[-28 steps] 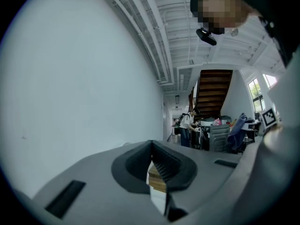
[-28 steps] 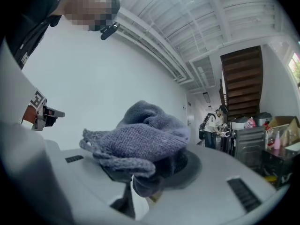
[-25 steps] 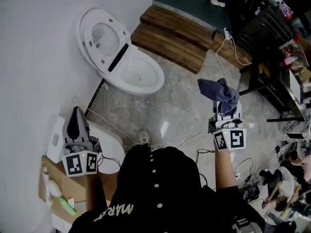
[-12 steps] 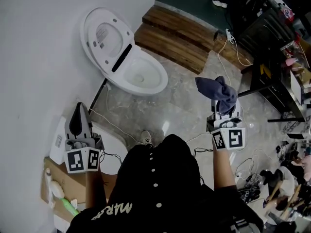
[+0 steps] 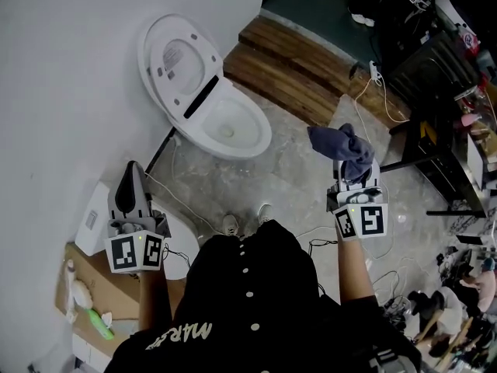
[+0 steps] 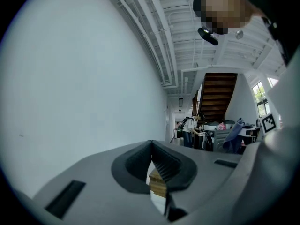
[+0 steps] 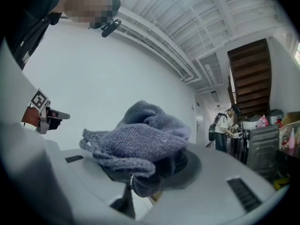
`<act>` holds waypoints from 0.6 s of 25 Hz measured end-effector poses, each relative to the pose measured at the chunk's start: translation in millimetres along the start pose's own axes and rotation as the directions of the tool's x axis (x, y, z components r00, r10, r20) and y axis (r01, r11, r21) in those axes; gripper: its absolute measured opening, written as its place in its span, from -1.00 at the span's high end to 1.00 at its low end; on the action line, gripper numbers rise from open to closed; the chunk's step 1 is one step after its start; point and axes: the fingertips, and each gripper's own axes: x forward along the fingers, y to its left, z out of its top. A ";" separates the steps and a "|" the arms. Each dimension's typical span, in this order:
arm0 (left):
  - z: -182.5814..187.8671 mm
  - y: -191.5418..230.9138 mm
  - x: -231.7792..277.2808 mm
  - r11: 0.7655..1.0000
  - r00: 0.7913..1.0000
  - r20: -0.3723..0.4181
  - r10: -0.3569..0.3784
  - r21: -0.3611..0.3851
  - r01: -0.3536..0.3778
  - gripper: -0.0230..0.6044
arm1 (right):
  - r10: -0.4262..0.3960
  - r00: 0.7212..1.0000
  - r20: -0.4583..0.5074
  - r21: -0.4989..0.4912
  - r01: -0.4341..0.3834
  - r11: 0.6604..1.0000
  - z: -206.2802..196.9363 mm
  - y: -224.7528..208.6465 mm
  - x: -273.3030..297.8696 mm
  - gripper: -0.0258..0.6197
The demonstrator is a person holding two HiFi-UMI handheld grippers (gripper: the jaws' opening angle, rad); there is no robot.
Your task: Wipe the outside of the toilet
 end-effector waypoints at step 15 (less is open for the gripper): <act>10.8 -33.9 3.8 0.996 0.996 0.049 0.073 0.042 -0.075 0.89 | 0.114 0.993 0.027 -0.024 -0.114 0.993 -3.9 -15.3 32.6 0.56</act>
